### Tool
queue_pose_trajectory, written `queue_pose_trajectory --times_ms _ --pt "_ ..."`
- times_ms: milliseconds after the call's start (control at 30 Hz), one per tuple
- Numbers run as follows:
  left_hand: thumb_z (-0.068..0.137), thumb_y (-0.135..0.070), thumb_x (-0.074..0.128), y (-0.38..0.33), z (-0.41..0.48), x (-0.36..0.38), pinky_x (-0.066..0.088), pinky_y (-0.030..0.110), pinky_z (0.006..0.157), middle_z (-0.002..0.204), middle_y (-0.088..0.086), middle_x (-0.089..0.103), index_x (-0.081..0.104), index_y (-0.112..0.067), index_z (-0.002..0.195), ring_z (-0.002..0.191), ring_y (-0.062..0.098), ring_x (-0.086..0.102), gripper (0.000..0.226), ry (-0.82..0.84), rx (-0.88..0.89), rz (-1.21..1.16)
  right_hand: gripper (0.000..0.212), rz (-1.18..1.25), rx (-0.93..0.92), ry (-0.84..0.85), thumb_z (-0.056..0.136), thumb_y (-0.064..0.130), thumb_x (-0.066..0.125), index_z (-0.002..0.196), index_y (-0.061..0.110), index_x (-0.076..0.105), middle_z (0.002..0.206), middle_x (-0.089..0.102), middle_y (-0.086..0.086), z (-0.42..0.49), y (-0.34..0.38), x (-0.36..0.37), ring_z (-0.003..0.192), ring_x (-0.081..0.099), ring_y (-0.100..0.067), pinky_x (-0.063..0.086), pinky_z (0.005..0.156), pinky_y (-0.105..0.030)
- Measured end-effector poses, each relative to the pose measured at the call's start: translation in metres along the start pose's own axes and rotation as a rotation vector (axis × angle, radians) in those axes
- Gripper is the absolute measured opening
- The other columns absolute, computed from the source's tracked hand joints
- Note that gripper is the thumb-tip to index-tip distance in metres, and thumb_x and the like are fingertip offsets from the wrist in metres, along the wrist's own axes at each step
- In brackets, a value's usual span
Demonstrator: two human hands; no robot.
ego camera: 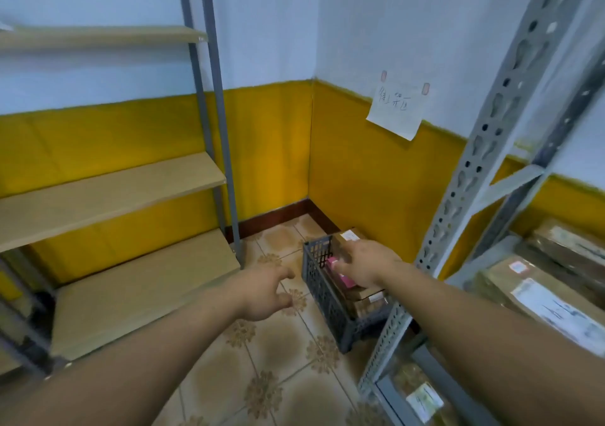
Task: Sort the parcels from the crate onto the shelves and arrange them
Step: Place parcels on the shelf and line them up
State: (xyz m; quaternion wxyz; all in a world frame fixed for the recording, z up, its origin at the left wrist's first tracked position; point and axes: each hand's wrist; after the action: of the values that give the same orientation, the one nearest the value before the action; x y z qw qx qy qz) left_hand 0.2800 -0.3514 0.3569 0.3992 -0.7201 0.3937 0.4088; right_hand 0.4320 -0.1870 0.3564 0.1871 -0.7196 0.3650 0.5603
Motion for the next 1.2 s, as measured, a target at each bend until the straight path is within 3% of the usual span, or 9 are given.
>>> queue_pose_trajectory --times_ms 100,367,567,667,767,833,933,1067,1200 --pt "0.095 -0.042 0.055 0.029 0.044 -0.016 0.033 0.035 0.112 0.152 0.001 0.037 0.038 -0.022 0.147 0.138 0.020 0.036 0.058 0.035 -0.004 -0.038 0.061 0.074 0.033 0.046 0.096 0.062 0.044 0.139 0.020 0.050 0.136 0.057 -0.010 0.052 0.004 0.009 0.120 0.055 -0.030 0.049 0.097 -0.045" --pt "0.095 -0.043 0.055 0.095 0.146 -0.051 0.034 0.035 0.112 0.154 -0.001 0.034 0.037 -0.023 0.147 0.139 0.018 0.035 0.059 0.149 0.019 -0.071 0.063 0.192 0.153 0.095 0.099 0.055 0.045 0.150 0.018 0.037 0.148 0.048 -0.008 0.147 0.012 -0.001 0.130 0.048 -0.029 0.045 0.104 -0.042" --pt "0.095 -0.038 0.053 0.118 0.249 -0.080 0.035 0.031 0.107 0.147 -0.001 0.044 0.042 -0.025 0.144 0.133 0.017 0.042 0.052 0.196 0.211 0.026 0.065 0.283 0.439 0.013 0.098 0.058 0.045 0.149 0.019 0.040 0.143 0.052 -0.008 0.203 -0.012 -0.010 0.125 0.052 -0.027 0.048 0.096 -0.037" --pt "0.097 -0.034 0.052 0.123 0.292 -0.096 0.039 0.026 0.093 0.144 0.004 0.048 0.044 -0.023 0.142 0.123 0.017 0.049 0.048 0.295 0.336 0.022 0.052 0.348 0.602 -0.005 0.098 0.056 0.046 0.138 0.022 0.050 0.133 0.059 -0.006 0.216 -0.020 -0.008 0.114 0.056 -0.024 0.047 0.084 -0.032" --pt "0.097 -0.037 0.052 0.118 0.333 -0.110 0.035 0.021 0.068 0.134 0.001 0.056 0.049 -0.028 0.136 0.118 0.018 0.053 0.040 0.354 0.434 0.112 0.055 0.408 0.723 0.019 0.102 0.052 0.044 0.147 0.020 0.041 0.144 0.050 -0.008 0.218 -0.026 -0.007 0.126 0.051 -0.027 0.044 0.093 -0.035" --pt "0.098 -0.039 0.051 0.107 0.360 -0.112 0.031 0.020 0.075 0.129 -0.005 0.057 0.052 -0.029 0.132 0.116 0.014 0.053 0.036 0.341 0.528 0.201 0.059 0.452 0.784 0.020 0.102 0.051 0.044 0.151 0.018 0.036 0.149 0.046 -0.009 0.217 -0.033 -0.005 0.130 0.048 -0.029 0.044 0.101 -0.037" --pt "0.098 -0.038 0.051 0.085 0.402 -0.098 0.038 0.023 0.082 0.119 -0.006 0.056 0.052 -0.028 0.134 0.109 0.014 0.055 0.037 0.429 0.570 0.192 0.061 0.505 0.861 0.019 0.102 0.052 0.045 0.151 0.017 0.035 0.145 0.049 -0.010 0.217 -0.052 0.004 0.124 0.052 -0.028 0.046 0.093 -0.036" --pt "0.096 -0.039 0.054 0.059 0.459 -0.061 0.044 0.030 0.098 0.133 0.002 0.054 0.047 -0.023 0.139 0.118 0.018 0.053 0.047 0.568 0.554 0.162 0.059 0.540 0.904 0.041 0.101 0.052 0.045 0.148 0.016 0.041 0.138 0.054 -0.011 0.228 -0.089 0.014 0.119 0.055 -0.027 0.048 0.093 -0.036" --pt "0.093 -0.043 0.055 0.038 0.527 -0.018 0.046 0.031 0.097 0.132 -0.001 0.055 0.049 -0.026 0.137 0.115 0.015 0.055 0.048 0.552 0.574 0.178 0.059 0.577 0.931 0.043 0.101 0.053 0.044 0.148 0.018 0.039 0.138 0.054 -0.011 0.262 -0.137 0.036 0.117 0.055 -0.028 0.049 0.090 -0.036"
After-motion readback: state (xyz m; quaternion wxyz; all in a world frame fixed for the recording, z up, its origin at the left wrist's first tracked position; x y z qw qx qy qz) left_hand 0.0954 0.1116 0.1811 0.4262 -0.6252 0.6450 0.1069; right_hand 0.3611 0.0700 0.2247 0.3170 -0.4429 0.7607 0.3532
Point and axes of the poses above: each hand's wrist, its own z-axis towards the middle knuckle, its own x-axis out of the palm, y = z × x
